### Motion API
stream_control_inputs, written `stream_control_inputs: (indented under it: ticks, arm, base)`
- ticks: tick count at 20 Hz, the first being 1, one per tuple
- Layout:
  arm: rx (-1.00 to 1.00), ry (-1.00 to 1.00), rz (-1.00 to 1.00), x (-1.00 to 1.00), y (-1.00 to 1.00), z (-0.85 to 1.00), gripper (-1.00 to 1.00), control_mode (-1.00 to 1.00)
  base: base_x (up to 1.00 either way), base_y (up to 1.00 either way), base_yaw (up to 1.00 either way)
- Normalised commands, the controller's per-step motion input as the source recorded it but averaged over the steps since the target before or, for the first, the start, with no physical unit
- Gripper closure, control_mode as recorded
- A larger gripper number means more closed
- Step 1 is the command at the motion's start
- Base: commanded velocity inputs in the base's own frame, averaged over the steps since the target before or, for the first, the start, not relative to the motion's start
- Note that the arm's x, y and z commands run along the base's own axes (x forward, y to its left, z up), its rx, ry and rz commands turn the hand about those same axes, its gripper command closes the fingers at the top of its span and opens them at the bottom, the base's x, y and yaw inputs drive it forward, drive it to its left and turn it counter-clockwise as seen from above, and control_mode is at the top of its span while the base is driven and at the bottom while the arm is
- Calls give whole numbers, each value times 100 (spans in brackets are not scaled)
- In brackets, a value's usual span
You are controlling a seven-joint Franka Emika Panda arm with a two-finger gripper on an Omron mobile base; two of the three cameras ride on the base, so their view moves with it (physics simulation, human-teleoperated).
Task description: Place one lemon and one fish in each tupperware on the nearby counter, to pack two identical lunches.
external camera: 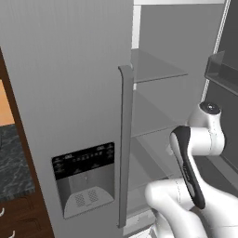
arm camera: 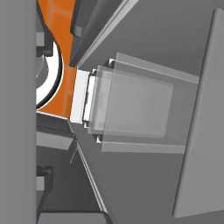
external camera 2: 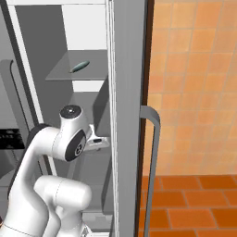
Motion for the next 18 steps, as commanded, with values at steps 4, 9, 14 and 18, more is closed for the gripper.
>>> stream_control_inputs:
  ticks: [4, 9, 14, 18]
  arm:
    - [7, -25, -13, 0, 27, 95, -100, -100]
    - [21, -40, -16, -18, 8, 100, -100, -100]
    - [14, -26, -20, -2, 44, 100, -100, -100]
    - [1, -2, -12, -4, 20, 100, -100, -100]
  base:
    - [0, 0, 0]
    - [0, 0, 0]
    - [0, 0, 0]
    - [0, 0, 0]
